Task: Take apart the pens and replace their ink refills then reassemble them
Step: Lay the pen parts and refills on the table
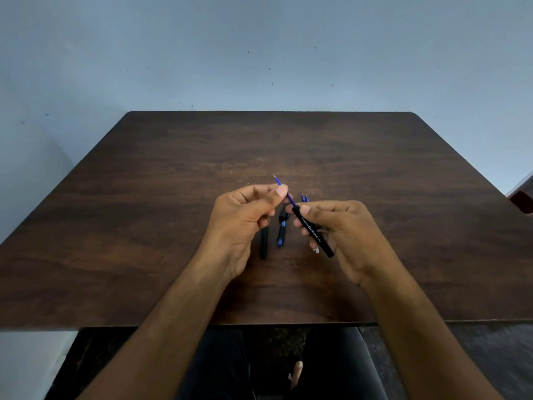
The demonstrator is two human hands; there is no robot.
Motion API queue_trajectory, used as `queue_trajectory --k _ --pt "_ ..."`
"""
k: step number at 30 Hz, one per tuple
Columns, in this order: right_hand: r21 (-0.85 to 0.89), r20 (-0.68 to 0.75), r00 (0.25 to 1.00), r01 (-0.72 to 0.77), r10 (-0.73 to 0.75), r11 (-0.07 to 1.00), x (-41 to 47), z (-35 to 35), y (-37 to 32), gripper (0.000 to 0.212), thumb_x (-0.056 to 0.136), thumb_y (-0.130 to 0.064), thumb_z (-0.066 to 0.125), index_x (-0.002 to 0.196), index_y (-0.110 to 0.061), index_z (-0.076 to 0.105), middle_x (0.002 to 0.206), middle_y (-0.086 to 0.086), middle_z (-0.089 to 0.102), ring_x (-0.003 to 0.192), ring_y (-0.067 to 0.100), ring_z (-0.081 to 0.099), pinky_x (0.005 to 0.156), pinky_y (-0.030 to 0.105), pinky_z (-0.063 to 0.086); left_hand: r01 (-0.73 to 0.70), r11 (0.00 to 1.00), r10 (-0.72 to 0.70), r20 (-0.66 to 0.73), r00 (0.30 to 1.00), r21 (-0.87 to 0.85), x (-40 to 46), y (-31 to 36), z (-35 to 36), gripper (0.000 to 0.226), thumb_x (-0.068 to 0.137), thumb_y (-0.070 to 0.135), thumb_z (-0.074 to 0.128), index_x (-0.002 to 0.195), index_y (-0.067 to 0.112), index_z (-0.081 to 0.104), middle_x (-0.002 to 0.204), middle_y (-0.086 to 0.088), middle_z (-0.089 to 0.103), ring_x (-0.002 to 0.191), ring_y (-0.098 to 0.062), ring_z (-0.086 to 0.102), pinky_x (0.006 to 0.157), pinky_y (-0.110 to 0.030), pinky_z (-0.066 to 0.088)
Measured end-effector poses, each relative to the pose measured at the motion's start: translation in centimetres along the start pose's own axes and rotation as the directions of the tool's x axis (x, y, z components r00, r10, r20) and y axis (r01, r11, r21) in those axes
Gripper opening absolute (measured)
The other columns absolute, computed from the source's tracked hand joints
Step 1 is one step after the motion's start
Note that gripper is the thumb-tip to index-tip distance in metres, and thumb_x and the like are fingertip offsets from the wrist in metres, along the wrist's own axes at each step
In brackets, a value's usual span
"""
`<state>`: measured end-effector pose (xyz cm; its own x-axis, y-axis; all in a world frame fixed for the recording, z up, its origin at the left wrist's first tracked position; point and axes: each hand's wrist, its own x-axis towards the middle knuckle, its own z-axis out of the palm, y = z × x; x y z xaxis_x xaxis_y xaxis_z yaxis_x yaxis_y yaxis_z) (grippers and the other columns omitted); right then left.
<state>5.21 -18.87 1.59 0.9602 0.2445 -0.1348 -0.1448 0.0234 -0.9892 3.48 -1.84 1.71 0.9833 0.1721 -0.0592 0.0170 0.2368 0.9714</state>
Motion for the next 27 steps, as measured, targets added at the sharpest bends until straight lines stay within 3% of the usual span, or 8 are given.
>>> queue_trajectory --k 2,7,9,11,13,17,21,27 --pt "-0.070 0.000 1.000 0.029 -0.029 0.997 0.0 -0.4 -0.1 0.015 0.093 -0.016 0.068 0.094 -0.016 0.082 0.084 0.008 0.079 0.077 0.016 0.065 0.064 0.032 0.049 -0.014 1.000 0.014 -0.012 1.000 -0.011 0.0 0.0 -0.2 0.040 0.068 0.035 0.083 0.097 0.008 0.078 0.106 -0.028 0.070 0.072 -0.011 0.052 0.068 -0.027 0.043" --pt "-0.087 0.002 0.995 0.098 -0.098 0.991 -0.1 -0.2 -0.5 0.014 0.092 -0.012 0.069 0.096 -0.016 0.082 0.078 0.006 0.078 0.069 0.016 0.062 0.061 0.034 0.047 -0.075 0.996 0.073 0.040 0.997 0.037 -0.1 -0.6 -0.3 0.017 0.088 0.017 0.072 0.104 0.017 0.077 0.098 -0.008 0.079 0.072 -0.003 0.061 0.076 -0.034 0.043" --pt "-0.115 0.009 0.995 0.105 -0.104 0.988 -0.2 -0.2 -0.5 0.014 0.092 -0.013 0.069 0.097 -0.016 0.082 0.081 0.007 0.079 0.074 0.020 0.064 0.063 0.033 0.049 -0.102 0.994 0.101 0.018 0.995 0.046 -0.1 -0.7 -0.3 0.014 0.089 0.017 0.071 0.100 0.018 0.079 0.093 -0.005 0.079 0.079 -0.009 0.062 0.078 -0.037 0.043" --pt "-0.145 0.022 0.994 0.107 -0.105 0.984 -0.3 -0.3 -0.5 0.014 0.093 -0.014 0.068 0.099 -0.016 0.081 0.087 0.007 0.080 0.083 0.025 0.068 0.071 0.037 0.052 -0.123 0.992 0.123 -0.006 0.992 0.014 0.1 -0.5 -0.5 0.013 0.089 0.018 0.071 0.097 0.019 0.080 0.088 -0.004 0.078 0.086 -0.018 0.062 0.075 -0.035 0.042" --pt "-0.154 0.023 0.995 0.099 -0.097 0.983 -0.3 -0.4 -0.5 0.015 0.093 -0.013 0.068 0.099 -0.016 0.081 0.088 0.006 0.080 0.087 0.025 0.070 0.075 0.040 0.052 -0.147 0.989 0.147 -0.050 0.988 -0.007 0.5 -0.1 -0.9 0.013 0.089 0.017 0.070 0.098 0.017 0.080 0.091 -0.006 0.078 0.077 -0.012 0.060 0.070 -0.028 0.044" --pt "-0.178 0.024 0.996 0.093 -0.090 0.980 -0.5 -0.3 -0.7 0.016 0.093 -0.014 0.067 0.098 -0.017 0.082 0.083 0.005 0.079 0.072 0.010 0.065 0.060 0.028 0.049 -0.187 0.982 0.178 -0.158 0.971 -0.042 1.3 0.6 -1.8 0.012 0.091 0.014 0.069 0.098 0.012 0.078 0.093 -0.007 0.078 0.057 -0.004 0.044 0.055 -0.022 0.035" --pt "-0.181 0.034 0.996 0.092 -0.087 0.979 -0.6 -0.1 -0.7 0.017 0.094 -0.013 0.066 0.099 -0.017 0.082 0.082 0.007 0.078 0.073 0.017 0.059 0.060 0.033 0.046 -0.225 0.971 0.198 -0.254 0.947 -0.079 1.5 1.0 -2.3 0.016 0.091 0.013 0.069 0.102 0.004 0.076 0.090 -0.007 0.077 0.056 -0.005 0.041 0.054 -0.024 0.028" --pt "-0.225 0.036 0.996 0.084 -0.078 0.971 -0.8 0.1 -0.9 0.017 0.094 -0.017 0.066 0.098 -0.023 0.082 0.085 0.001 0.079 0.078 0.014 0.065 0.060 0.028 0.048 -0.188 0.975 0.153 -0.253 0.955 -0.122 1.6 1.6 -3.3 0.016 0.092 0.016 0.067 0.102 0.008 0.077 0.081 0.000 0.073 0.062 -0.007 0.044 0.056 -0.020 0.039"
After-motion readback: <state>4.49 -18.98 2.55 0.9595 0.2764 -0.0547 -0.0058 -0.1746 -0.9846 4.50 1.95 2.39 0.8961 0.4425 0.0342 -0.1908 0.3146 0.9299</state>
